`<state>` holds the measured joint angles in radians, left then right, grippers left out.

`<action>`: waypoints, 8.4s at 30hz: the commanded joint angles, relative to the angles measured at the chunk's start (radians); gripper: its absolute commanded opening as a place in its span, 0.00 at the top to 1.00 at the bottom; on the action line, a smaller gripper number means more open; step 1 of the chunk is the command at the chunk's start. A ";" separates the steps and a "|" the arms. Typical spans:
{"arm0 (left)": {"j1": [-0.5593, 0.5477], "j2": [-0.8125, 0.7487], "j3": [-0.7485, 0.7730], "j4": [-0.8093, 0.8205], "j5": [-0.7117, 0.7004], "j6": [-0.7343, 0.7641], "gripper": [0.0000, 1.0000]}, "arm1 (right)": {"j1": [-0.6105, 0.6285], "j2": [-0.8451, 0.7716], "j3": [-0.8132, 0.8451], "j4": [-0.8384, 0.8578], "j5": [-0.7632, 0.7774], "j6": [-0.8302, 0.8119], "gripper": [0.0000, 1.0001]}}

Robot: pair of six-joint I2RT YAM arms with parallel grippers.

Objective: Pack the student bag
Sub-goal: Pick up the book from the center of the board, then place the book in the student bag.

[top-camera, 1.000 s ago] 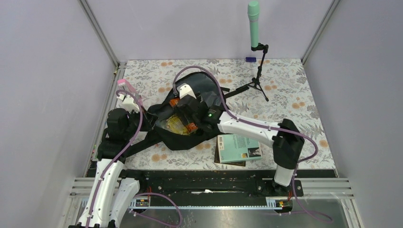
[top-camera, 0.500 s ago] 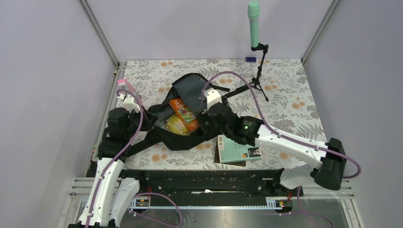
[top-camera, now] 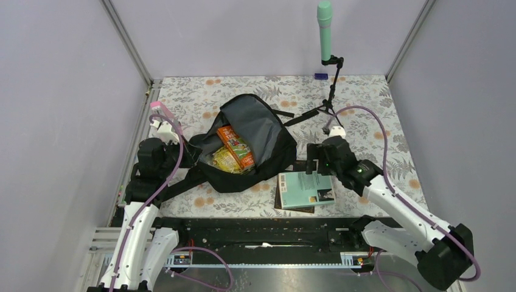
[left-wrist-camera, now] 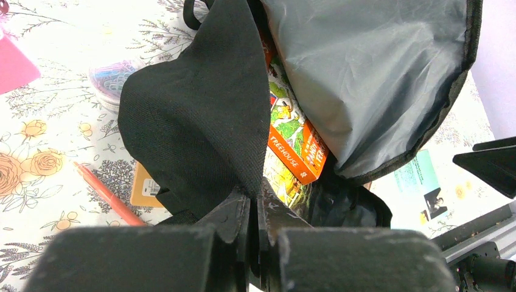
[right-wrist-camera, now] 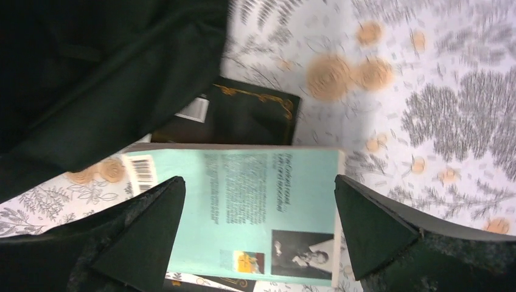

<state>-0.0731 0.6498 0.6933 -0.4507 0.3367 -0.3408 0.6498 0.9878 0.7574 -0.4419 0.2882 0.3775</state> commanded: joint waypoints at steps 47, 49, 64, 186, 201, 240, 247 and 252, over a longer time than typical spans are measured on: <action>-0.001 -0.042 0.021 0.156 0.019 -0.011 1.00 | -0.576 0.067 -0.483 0.308 -0.851 0.351 0.25; -0.001 -0.044 0.020 0.157 0.018 -0.012 1.00 | -0.576 0.073 -0.480 0.310 -0.864 0.348 0.35; -0.001 -0.044 0.020 0.157 0.019 -0.012 1.00 | -0.577 -0.042 -0.444 0.280 -0.948 0.431 0.98; -0.001 -0.056 0.009 0.188 0.082 -0.026 1.00 | 0.177 -0.001 0.480 -0.423 -0.004 -0.079 1.00; -0.001 -0.055 0.005 0.195 0.093 -0.027 1.00 | 0.334 0.067 0.531 0.166 0.017 -0.135 1.00; -0.001 -0.044 0.002 0.202 0.109 -0.035 1.00 | 0.604 0.617 0.210 1.084 0.506 -0.763 1.00; -0.001 -0.050 0.000 0.204 0.105 -0.035 1.00 | 0.602 0.638 0.226 0.969 0.677 -0.753 1.00; -0.001 -0.055 0.000 0.205 0.103 -0.033 1.00 | 0.600 0.670 0.264 0.933 0.857 -0.764 1.00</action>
<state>-0.0731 0.6189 0.6762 -0.4118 0.3897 -0.3637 1.2560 1.6566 0.9604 0.5201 0.8829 -0.3763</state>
